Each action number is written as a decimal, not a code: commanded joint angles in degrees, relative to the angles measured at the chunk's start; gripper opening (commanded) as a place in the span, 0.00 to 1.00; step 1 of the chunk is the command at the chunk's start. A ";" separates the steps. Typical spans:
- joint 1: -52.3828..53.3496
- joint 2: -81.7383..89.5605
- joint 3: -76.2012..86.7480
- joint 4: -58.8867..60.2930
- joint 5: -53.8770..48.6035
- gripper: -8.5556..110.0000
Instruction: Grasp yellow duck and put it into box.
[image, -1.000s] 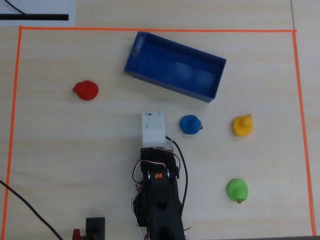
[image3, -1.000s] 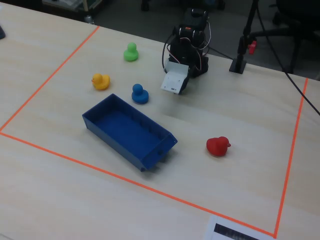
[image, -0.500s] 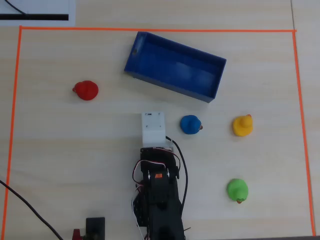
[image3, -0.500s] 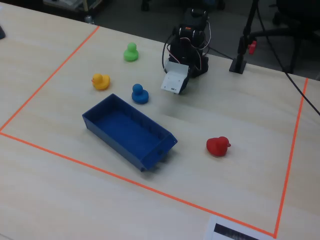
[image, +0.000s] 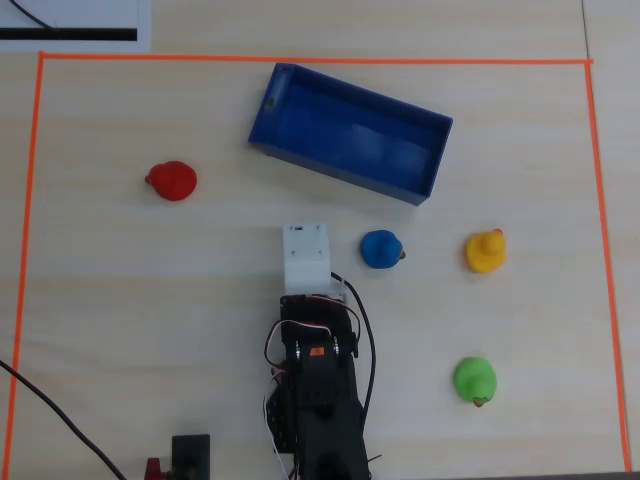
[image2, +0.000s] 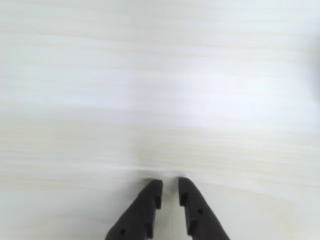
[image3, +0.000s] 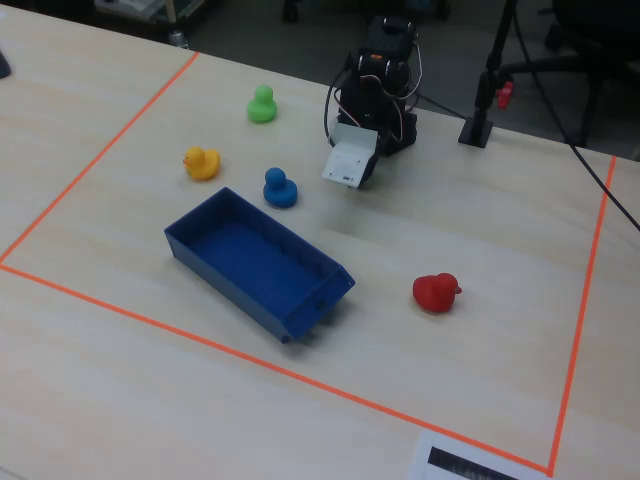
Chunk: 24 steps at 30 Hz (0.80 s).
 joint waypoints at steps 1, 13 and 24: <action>3.43 0.00 -3.52 -13.97 0.18 0.07; 11.78 -21.01 -30.15 -32.43 14.59 0.15; 37.97 -54.93 -59.59 -31.82 18.98 0.31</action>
